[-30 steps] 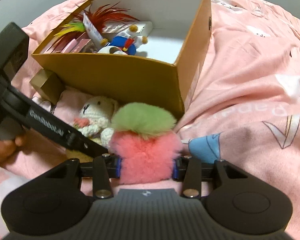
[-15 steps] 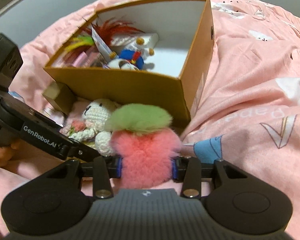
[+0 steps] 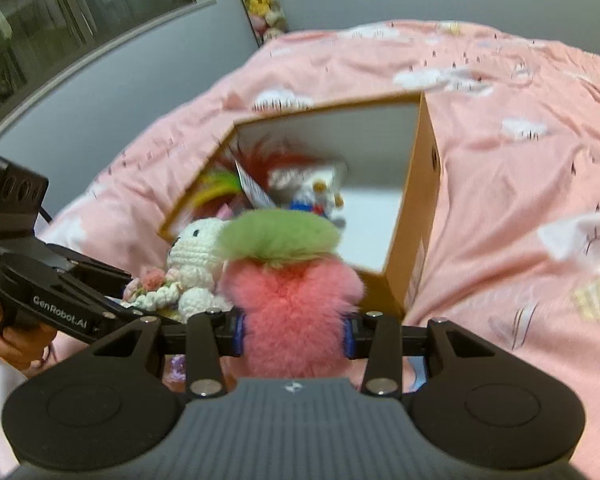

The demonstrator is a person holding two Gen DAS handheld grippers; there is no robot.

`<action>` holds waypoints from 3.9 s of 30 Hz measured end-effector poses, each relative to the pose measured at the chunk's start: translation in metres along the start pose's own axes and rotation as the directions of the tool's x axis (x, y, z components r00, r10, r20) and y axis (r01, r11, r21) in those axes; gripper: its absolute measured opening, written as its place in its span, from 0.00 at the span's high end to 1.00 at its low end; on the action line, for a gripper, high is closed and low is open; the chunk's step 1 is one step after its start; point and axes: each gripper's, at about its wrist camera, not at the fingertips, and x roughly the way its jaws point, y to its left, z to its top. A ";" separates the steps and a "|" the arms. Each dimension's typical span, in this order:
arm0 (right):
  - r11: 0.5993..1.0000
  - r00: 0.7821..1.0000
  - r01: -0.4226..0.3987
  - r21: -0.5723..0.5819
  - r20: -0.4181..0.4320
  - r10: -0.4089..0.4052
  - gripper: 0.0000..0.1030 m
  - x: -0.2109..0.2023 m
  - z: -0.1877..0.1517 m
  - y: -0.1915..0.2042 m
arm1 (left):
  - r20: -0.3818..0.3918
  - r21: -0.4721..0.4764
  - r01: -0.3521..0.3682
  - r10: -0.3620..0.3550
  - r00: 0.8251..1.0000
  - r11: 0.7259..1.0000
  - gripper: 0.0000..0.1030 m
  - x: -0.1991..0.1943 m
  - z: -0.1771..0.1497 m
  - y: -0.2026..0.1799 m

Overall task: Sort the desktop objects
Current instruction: 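Carry the crocheted bunny and pink fluffy ball over the shoebox with both grippers, then lower the bunny and open the left gripper while the right releases the pink ball into the shoebox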

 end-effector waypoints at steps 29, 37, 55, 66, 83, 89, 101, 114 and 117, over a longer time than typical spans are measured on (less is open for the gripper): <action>0.984 0.980 0.178 -0.027 0.092 -0.175 0.57 0.040 0.077 -0.033 | -0.032 0.100 -0.092 0.096 0.995 0.991 0.37 0.095 0.097 0.001; 0.986 0.983 0.168 -0.005 0.072 -0.168 0.57 0.047 0.079 -0.042 | -0.119 0.130 -0.112 0.128 0.985 0.985 0.36 0.123 0.097 0.003; 0.986 0.984 0.164 0.024 0.061 -0.165 0.57 0.050 0.082 -0.053 | -0.189 0.151 -0.063 0.091 0.978 0.987 0.27 0.133 0.085 0.008; 0.986 0.985 0.167 0.017 0.052 -0.167 0.57 0.050 0.084 -0.054 | -0.110 0.150 -0.013 0.030 0.994 0.989 0.56 0.103 0.085 0.013; 0.989 0.990 0.143 -0.029 0.014 -0.142 0.57 0.064 0.094 -0.041 | -0.019 0.113 -0.021 0.023 1.000 0.993 0.57 0.096 0.104 0.021; 0.993 0.995 0.103 -0.062 -0.002 -0.103 0.57 0.092 0.110 -0.030 | 0.066 0.085 -0.134 0.129 0.989 0.987 0.57 0.069 0.117 0.042; 0.981 0.978 0.165 -0.101 -0.115 -0.176 0.57 0.177 0.121 -0.029 | 0.088 0.035 -0.205 0.201 0.976 0.978 0.57 0.058 0.114 0.067; 0.977 0.971 0.181 -0.112 -0.140 -0.196 0.55 0.195 0.117 -0.032 | 0.106 0.036 -0.206 0.201 0.974 0.978 0.57 0.052 0.112 0.070; 0.978 0.972 0.181 -0.106 -0.129 -0.194 0.55 0.189 0.117 -0.031 | 0.120 0.039 -0.207 0.201 0.972 0.978 0.57 0.045 0.112 0.067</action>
